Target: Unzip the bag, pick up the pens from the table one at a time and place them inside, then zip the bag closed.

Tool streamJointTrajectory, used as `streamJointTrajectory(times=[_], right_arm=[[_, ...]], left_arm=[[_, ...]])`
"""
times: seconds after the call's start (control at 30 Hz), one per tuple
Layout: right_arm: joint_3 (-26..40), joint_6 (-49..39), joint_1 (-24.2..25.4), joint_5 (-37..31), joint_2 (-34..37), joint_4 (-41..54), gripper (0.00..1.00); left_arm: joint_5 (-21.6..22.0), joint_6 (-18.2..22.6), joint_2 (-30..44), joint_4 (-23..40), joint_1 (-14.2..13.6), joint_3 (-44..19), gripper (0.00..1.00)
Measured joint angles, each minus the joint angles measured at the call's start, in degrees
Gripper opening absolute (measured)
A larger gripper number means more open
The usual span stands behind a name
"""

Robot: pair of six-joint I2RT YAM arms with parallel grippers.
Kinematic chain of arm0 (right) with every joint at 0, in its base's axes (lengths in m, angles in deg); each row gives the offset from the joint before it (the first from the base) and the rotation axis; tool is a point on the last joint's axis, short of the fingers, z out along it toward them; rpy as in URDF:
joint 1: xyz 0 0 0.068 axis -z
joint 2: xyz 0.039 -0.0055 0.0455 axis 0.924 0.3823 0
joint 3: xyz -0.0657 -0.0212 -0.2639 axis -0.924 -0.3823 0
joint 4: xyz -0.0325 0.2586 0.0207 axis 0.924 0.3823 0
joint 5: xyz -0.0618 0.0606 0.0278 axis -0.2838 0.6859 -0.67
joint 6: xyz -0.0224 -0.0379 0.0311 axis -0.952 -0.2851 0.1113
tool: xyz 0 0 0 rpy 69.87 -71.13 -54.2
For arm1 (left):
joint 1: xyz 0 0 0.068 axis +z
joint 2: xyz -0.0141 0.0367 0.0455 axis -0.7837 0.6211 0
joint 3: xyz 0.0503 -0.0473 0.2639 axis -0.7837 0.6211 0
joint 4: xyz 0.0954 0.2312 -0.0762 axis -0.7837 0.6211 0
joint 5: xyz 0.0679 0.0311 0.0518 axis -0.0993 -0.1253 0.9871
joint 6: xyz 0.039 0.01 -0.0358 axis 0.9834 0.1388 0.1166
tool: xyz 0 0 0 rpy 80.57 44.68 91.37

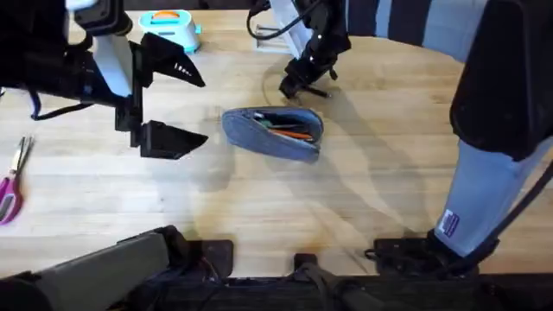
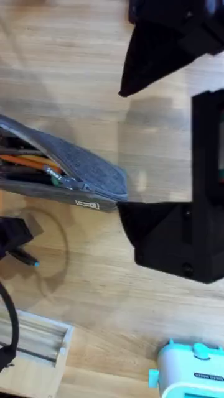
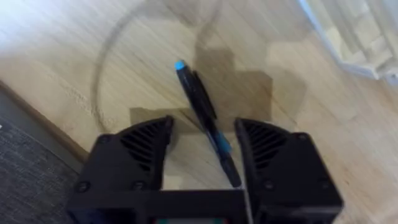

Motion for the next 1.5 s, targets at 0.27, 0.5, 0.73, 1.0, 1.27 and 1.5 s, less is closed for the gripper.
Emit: streamJointTrajectory(times=[0.27,0.5,0.73,1.0,1.27,1.5], right_arm=[[0.6,0.2,-0.6,-4.1,0.0,3.4,0.155],[0.7,0.2,-0.6,-5.1,0.0,3.7,0.046],[1.0,-0.6,-0.6,-6.2,0.0,3.5,0.04],[2.4,-3.9,0.5,-9.4,-1.1,5.7,0.034],[3.2,-12.1,0.6,-7.9,-15.7,12.3,0.034],[3.2,-20.8,0.6,0.2,-24.1,17.4,0.035]], left_arm=[[0.0,0.0,0.0,0.0,0.0,0.0,0.993],[0.0,0.0,0.0,0.0,0.0,0.0,0.993],[0.0,0.0,0.0,0.0,0.0,0.0,0.994],[0.0,0.0,0.0,0.0,0.0,0.0,0.994],[0.0,0.0,0.0,0.0,0.0,0.0,0.993],[0.0,0.0,0.0,0.0,0.0,0.0,0.993]])
